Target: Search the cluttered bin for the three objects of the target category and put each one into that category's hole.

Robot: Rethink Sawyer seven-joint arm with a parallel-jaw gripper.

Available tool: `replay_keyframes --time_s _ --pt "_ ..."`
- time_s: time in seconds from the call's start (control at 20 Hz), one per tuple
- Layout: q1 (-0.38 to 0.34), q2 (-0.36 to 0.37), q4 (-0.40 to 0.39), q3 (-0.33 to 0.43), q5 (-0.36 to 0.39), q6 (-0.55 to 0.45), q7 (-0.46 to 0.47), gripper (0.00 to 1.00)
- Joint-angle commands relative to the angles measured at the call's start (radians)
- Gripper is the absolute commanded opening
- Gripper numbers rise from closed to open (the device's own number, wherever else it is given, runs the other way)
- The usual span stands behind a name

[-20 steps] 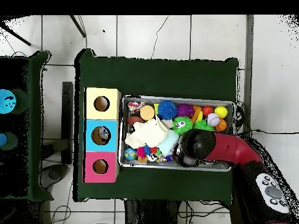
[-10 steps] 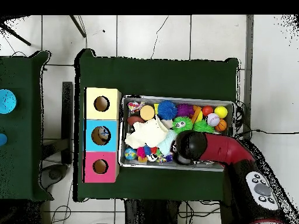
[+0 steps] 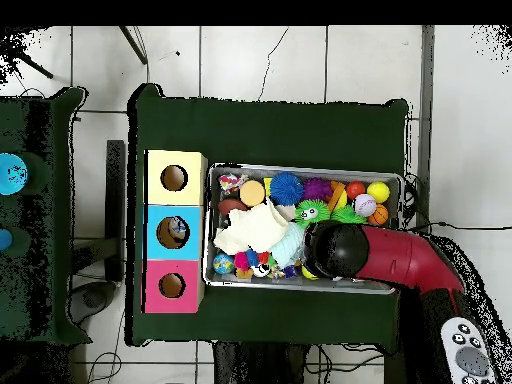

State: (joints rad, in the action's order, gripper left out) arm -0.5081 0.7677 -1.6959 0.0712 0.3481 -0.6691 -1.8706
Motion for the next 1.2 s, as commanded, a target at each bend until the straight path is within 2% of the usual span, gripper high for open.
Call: replay_keyframes --time_s 0.05,0.4,0.65,0.75,1.05,1.2 --pt "0.016 0.065 -0.027 -0.018 -0.027 -0.025 -0.101 1.0" --pt "0.015 0.044 -0.048 -0.002 -0.044 -0.025 -0.084 1.0" --pt "-0.029 -0.017 -0.1 0.042 -0.05 0.064 -0.055 1.0" --pt "-0.043 -0.048 -0.095 0.05 -0.053 0.063 -0.044 1.0" --pt "-0.063 -0.081 -0.065 0.072 -0.044 0.032 0.011 1.0" --pt "-0.067 -0.141 -0.044 0.077 -0.024 0.083 0.002 1.0"
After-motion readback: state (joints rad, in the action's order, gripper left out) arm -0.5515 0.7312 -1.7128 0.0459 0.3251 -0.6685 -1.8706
